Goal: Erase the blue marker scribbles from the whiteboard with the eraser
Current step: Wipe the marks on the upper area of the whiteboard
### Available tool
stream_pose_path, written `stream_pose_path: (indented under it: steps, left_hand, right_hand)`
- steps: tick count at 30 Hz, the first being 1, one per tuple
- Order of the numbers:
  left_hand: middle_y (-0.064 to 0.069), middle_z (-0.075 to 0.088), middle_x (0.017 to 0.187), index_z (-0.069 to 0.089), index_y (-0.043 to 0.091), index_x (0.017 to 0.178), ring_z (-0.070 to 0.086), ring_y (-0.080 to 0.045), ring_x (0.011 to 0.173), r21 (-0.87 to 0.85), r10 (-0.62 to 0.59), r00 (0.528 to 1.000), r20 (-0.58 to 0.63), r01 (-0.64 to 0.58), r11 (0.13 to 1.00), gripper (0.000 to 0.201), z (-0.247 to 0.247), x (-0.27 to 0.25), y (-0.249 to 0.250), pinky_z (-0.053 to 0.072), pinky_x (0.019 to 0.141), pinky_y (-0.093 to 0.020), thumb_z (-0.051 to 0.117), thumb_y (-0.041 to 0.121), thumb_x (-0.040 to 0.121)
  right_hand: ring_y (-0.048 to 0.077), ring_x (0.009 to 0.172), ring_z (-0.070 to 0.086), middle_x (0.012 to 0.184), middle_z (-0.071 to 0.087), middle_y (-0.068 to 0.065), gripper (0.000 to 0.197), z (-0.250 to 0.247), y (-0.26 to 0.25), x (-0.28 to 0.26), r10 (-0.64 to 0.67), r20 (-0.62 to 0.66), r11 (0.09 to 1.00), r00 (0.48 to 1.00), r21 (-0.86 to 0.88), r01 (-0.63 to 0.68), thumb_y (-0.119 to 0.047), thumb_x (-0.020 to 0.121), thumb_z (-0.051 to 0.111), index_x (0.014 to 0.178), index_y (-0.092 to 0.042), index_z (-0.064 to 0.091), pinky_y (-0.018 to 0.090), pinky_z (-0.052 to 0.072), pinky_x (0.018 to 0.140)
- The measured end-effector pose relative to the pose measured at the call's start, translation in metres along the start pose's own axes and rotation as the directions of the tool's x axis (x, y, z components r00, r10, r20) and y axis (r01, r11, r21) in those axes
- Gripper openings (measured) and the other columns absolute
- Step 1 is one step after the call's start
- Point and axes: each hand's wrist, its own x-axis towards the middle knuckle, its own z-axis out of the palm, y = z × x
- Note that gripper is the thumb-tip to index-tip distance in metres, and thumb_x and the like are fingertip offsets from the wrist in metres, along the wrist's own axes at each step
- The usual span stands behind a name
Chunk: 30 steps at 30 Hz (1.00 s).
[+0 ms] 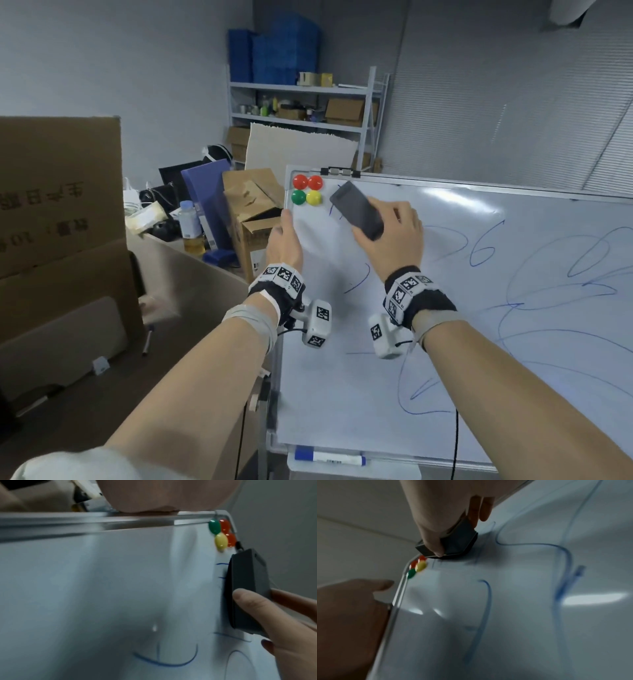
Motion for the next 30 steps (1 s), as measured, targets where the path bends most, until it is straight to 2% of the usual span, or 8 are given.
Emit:
stream_pose_path:
  steps: [3,8,13,17,21,25,27,30]
  left_hand:
    - [-0.014,0.052,0.144,0.051,0.009,0.141,0.047,-0.032,0.131,0.066,0.066,0.997,-0.030,-0.064,0.996,0.072,0.003,0.004,0.007,0.030,0.108,-0.038,0.017,0.058,0.102]
    - [-0.015,0.056,0.140,0.053,0.008,0.140,0.050,-0.033,0.131,0.045,0.115,0.992,-0.048,-0.113,0.993,0.072,-0.001,0.012,-0.001,0.034,0.112,-0.037,0.014,0.055,0.104]
    - [-0.017,0.060,0.132,0.058,0.003,0.132,0.052,-0.034,0.126,0.054,0.125,0.991,-0.046,-0.123,0.991,0.073,0.003,0.010,-0.001,0.034,0.105,-0.033,0.015,0.055,0.104]
    - [-0.015,0.062,0.129,0.059,0.004,0.128,0.055,-0.034,0.123,0.041,0.108,0.992,-0.072,-0.105,0.994,0.075,0.001,0.013,-0.004,0.035,0.107,-0.037,0.015,0.059,0.102]
    - [-0.013,0.063,0.126,0.060,0.006,0.126,0.055,-0.032,0.121,0.004,0.110,0.991,-0.079,-0.110,0.994,0.075,0.005,0.013,-0.006,0.035,0.102,-0.033,0.016,0.061,0.102]
    - [-0.012,0.062,0.128,0.058,0.006,0.129,0.054,-0.031,0.123,-0.010,0.101,0.992,-0.073,-0.102,0.995,0.073,0.005,0.012,-0.008,0.034,0.101,-0.032,0.016,0.060,0.102]
    - [-0.012,0.063,0.127,0.059,0.006,0.129,0.055,-0.031,0.122,-0.010,0.105,0.992,-0.075,-0.106,0.994,0.072,0.005,0.012,-0.007,0.032,0.096,-0.029,0.017,0.058,0.103]
    - [-0.011,0.064,0.121,0.061,0.007,0.126,0.056,-0.031,0.118,-0.016,0.109,0.991,-0.073,-0.111,0.994,0.072,0.007,0.013,-0.009,0.032,0.092,-0.028,0.018,0.059,0.102]
  right_hand:
    - [0.024,0.097,0.047,0.110,0.052,0.004,0.057,-0.002,-0.005,0.023,0.026,-0.071,1.000,0.997,-0.004,-0.026,-0.035,0.081,0.075,0.135,-0.032,0.058,0.035,0.044,0.084]
    - [0.024,0.088,0.049,0.104,0.053,0.003,0.059,0.010,-0.007,0.012,-0.219,0.011,0.971,0.976,-0.098,0.219,-0.038,0.079,0.074,0.136,-0.031,0.059,0.039,0.044,0.080]
    - [0.024,0.093,0.048,0.107,0.053,0.004,0.057,0.009,-0.006,0.018,-0.007,-0.113,0.997,0.994,-0.080,-0.002,-0.041,0.081,0.072,0.136,-0.033,0.059,0.037,0.041,0.083]
    - [0.025,0.092,0.051,0.106,0.053,0.003,0.058,0.009,-0.007,0.017,-0.176,0.006,0.979,0.984,-0.106,0.175,-0.040,0.080,0.074,0.135,-0.032,0.059,0.040,0.043,0.084]
    - [0.025,0.095,0.048,0.108,0.051,0.004,0.058,0.002,-0.002,0.029,0.021,-0.110,0.997,0.994,-0.073,-0.029,-0.035,0.081,0.072,0.137,-0.033,0.057,0.037,0.040,0.085]
    - [0.023,0.095,0.045,0.108,0.049,0.004,0.063,0.004,0.000,0.020,-0.204,0.061,0.971,0.977,-0.113,0.210,-0.033,0.080,0.075,0.139,-0.033,0.055,0.040,0.043,0.085]
    - [0.023,0.096,0.046,0.108,0.049,0.002,0.062,0.004,0.002,0.020,-0.167,0.044,0.977,0.985,-0.129,0.172,-0.035,0.080,0.074,0.139,-0.035,0.055,0.040,0.041,0.087]
    - [0.024,0.097,0.046,0.108,0.048,0.002,0.060,0.005,0.003,0.021,-0.010,-0.068,0.996,0.998,-0.091,0.004,-0.034,0.081,0.073,0.138,-0.035,0.056,0.036,0.036,0.088]
